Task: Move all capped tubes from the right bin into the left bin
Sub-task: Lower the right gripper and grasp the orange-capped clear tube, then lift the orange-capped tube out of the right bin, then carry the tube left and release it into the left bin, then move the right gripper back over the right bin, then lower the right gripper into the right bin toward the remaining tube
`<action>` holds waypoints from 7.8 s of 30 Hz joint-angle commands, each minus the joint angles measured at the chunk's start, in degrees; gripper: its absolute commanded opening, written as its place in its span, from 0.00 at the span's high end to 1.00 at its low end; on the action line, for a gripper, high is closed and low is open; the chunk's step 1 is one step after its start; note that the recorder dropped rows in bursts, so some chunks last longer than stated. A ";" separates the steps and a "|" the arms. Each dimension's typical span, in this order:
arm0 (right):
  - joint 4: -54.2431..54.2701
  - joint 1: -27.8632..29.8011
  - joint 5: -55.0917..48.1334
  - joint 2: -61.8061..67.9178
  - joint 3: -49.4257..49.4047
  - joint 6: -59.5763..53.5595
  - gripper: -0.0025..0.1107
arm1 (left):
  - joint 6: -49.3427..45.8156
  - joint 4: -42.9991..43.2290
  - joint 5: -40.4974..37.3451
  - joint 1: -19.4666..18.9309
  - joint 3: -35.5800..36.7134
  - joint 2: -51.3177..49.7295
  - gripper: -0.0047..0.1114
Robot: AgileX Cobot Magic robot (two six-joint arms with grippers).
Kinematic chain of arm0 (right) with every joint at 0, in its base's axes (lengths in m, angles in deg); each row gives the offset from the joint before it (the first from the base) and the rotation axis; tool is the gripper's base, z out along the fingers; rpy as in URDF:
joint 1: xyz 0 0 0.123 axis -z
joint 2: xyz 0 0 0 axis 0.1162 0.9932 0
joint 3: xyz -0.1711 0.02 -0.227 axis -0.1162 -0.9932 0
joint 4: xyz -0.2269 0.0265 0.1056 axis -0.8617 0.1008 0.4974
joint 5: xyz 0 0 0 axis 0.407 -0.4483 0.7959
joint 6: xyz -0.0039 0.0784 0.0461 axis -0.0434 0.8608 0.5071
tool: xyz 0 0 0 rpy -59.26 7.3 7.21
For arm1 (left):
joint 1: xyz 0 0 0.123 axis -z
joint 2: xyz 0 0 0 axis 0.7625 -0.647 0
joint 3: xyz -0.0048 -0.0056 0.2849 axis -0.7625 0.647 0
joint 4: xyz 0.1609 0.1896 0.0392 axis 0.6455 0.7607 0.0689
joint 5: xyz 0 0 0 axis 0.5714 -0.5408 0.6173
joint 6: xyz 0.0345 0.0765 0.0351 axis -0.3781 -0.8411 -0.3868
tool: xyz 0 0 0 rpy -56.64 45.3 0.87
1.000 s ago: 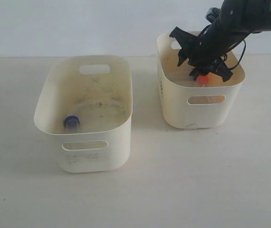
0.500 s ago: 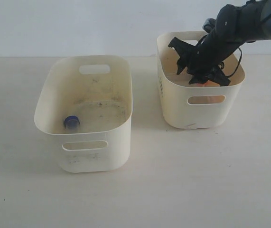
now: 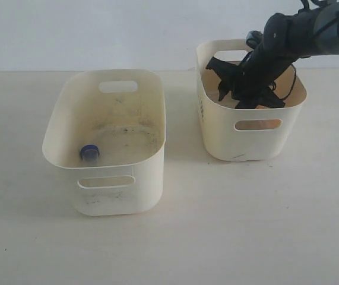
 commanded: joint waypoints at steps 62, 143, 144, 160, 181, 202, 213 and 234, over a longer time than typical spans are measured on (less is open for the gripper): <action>-9.81 0.19 -16.96 6.88 11.49 -0.98 0.56 | 0.12 -0.50 -0.03 0.23 0.15 0.22 0.92; 11.18 -22.47 -31.41 -7.74 16.48 -36.69 0.98 | 0.12 -0.50 -0.03 0.23 0.15 0.22 0.92; 11.19 -23.04 -31.41 -7.33 16.48 -36.69 0.98 | 0.12 -0.50 -0.03 0.23 0.15 0.22 0.92; 10.38 -25.13 -29.64 -4.33 16.48 -37.75 0.45 | 0.12 -0.50 -0.03 0.23 0.15 0.22 0.92; 6.82 -4.43 -24.88 -11.87 16.71 -34.06 0.98 | 0.12 -0.50 -0.03 0.23 0.15 0.22 0.92; -2.52 0.82 -27.99 1.06 16.59 -24.14 0.98 | 0.12 -0.50 -0.03 0.23 0.15 0.22 0.92; -5.93 0.82 -28.04 3.59 16.59 -25.85 0.98 | 0.12 -0.50 -0.03 0.23 0.15 0.22 0.92; -12.15 0.82 -26.92 3.59 16.59 -23.10 0.29 | 0.12 -0.50 -0.03 0.23 0.15 0.22 0.92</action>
